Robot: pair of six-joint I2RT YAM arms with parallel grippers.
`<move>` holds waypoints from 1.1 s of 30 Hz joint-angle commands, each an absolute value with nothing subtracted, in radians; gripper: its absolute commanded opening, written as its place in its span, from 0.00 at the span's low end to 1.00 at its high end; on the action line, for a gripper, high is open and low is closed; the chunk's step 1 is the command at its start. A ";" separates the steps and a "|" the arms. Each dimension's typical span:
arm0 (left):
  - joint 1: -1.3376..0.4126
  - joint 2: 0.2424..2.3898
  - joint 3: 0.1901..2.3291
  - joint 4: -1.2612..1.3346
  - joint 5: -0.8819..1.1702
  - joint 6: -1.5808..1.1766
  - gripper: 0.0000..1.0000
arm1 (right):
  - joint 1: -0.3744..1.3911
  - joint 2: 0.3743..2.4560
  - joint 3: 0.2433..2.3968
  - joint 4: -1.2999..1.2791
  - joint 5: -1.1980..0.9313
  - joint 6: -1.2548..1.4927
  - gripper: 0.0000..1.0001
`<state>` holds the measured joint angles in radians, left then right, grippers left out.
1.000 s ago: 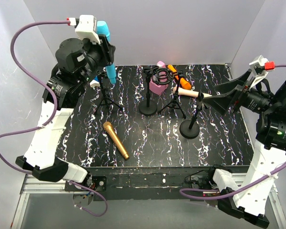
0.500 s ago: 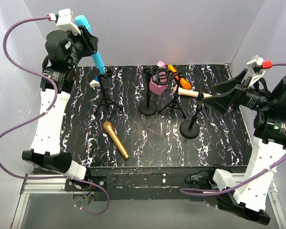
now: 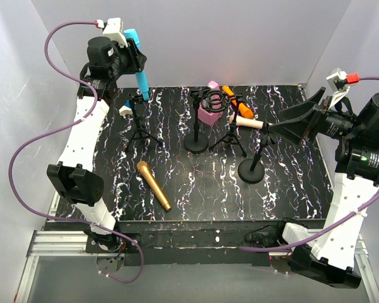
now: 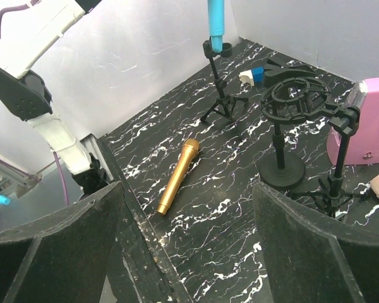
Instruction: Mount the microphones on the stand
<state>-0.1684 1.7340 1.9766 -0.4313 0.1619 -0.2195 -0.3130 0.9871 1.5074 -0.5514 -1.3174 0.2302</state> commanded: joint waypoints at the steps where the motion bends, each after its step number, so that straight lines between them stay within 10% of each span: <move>1: -0.169 1.709 2.019 -0.354 0.198 -0.163 0.00 | -0.310 0.991 1.508 -0.489 -1.342 0.256 0.88; 33: -0.169 1.721 1.838 -0.225 0.285 -0.022 0.00 | -0.302 0.959 1.496 -0.495 -1.362 0.293 0.88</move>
<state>-0.1684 1.7584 1.8683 -0.2527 0.2493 -0.0658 -0.3061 0.9714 1.4937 -0.5209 -1.3399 0.2802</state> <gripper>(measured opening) 0.369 0.883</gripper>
